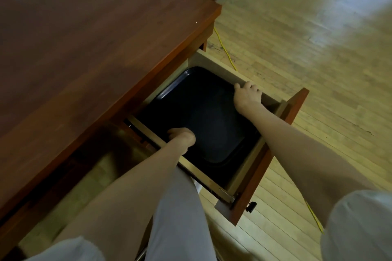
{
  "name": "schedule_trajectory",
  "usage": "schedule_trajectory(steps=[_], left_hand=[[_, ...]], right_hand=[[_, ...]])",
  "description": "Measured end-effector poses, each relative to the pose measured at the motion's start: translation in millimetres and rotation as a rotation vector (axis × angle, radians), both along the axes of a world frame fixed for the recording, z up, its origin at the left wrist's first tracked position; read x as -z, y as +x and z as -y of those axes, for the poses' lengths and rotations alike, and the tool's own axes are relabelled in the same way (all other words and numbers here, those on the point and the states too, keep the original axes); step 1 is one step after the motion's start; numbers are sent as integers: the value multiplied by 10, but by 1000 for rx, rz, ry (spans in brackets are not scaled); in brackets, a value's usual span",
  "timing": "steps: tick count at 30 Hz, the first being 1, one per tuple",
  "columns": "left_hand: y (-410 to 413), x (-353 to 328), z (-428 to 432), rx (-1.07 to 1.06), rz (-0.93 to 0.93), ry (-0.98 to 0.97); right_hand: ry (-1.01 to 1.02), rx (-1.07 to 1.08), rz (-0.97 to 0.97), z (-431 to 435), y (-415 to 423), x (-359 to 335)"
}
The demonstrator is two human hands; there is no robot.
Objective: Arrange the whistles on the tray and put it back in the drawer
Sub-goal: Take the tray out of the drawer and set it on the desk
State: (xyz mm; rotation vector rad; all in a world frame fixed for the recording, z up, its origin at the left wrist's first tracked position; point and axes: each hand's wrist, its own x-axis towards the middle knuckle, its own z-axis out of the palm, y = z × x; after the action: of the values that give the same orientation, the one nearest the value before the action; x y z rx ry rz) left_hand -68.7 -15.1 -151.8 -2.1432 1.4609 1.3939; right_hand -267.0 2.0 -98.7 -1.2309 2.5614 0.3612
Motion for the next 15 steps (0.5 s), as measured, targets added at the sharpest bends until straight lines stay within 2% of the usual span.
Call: schedule_trajectory(steps=[1, 3, 5, 6, 7, 8, 10, 15], left_hand=[[71, 23, 29, 198, 10, 40], [156, -46, 26, 472, 17, -35], [82, -306, 70, 435, 21, -40], [82, -487, 18, 388, 25, 33], [95, -609, -4, 325, -39, 122], [99, -740, -53, 229, -148, 128], [134, -1004, -183, 113, -285, 106], [335, -1256, -394, 45, -367, -68]], right_hand=[[-18, -37, -30, -27, -13, -72], [-58, -92, -76, -81, -7, -232], [-78, -118, -117, -126, 40, -426], [-79, -122, -134, -145, 69, -520], [-76, -120, -149, -167, 98, -612], [-68, -112, -164, -192, 131, -704], [-40, -91, -182, -260, 209, -875], [-70, 26, -156, -645, 416, -1259]])
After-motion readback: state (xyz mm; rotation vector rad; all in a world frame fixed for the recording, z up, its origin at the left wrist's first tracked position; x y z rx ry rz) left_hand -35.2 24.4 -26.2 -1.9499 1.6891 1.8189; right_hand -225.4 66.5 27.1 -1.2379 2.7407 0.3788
